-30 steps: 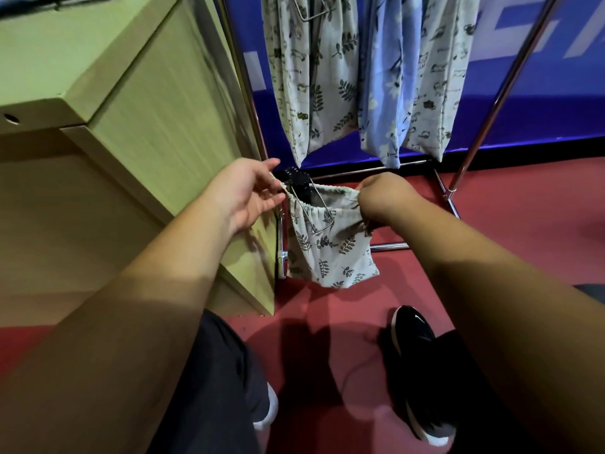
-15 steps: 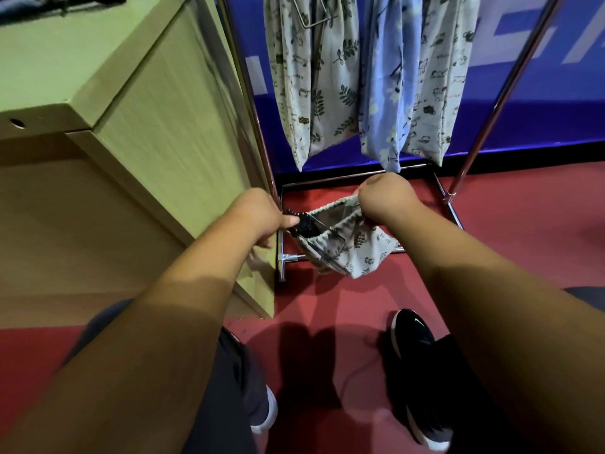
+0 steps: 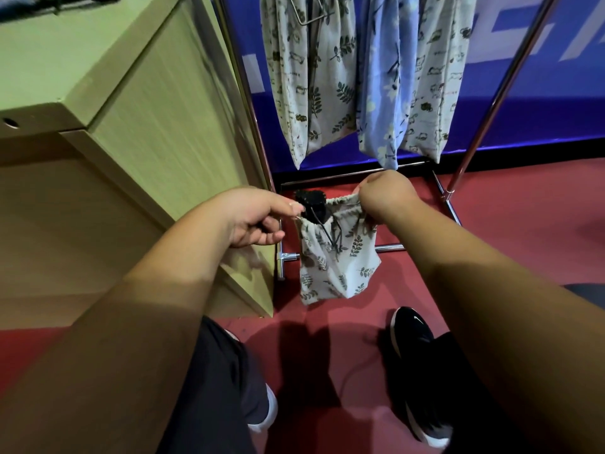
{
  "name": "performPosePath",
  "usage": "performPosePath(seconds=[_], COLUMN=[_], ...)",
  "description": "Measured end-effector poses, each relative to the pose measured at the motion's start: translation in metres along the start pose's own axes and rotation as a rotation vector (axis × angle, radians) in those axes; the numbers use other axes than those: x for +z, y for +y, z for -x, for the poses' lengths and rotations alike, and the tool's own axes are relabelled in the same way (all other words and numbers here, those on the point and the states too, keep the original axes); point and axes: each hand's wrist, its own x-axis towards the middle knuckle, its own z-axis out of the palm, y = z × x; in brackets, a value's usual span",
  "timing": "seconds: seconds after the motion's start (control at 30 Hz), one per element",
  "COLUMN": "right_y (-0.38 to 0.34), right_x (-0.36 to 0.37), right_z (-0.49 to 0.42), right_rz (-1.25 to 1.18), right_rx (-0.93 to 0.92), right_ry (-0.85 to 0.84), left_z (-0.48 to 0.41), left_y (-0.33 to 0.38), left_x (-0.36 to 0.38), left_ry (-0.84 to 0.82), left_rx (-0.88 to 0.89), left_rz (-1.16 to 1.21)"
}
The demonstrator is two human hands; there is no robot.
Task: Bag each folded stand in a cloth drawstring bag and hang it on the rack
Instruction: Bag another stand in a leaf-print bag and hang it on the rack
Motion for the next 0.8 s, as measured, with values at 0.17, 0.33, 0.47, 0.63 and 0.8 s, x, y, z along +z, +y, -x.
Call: performPosePath(seconds=[0.17, 0.33, 0.47, 0.63, 0.8], right_y=[-0.010, -0.015, -0.014, -0.024, -0.031], right_x=[-0.003, 0.001, 0.004, 0.001, -0.003], right_z=[0.009, 0.014, 0.013, 0.016, 0.020], right_rz=[-0.284, -0.694, -0.816, -0.981, -1.233], right_rx=[0.061, 0.242, 0.294, 0.250, 0.230], right_ry=[-0.048, -0.016, 0.018, -0.024, -0.128], left_z=[0.006, 0.007, 0.006, 0.000, 0.003], left_y=[0.006, 0.010, 0.012, 0.013, 0.010], left_x=[-0.004, -0.005, -0.001, -0.001, 0.006], left_ry=[-0.053, 0.085, 0.171, 0.145, 0.085], left_rx=[0.111, 0.353, 0.488, 0.575, 0.582], left_rz=[0.150, 0.095, 0.101, 0.240, 0.261])
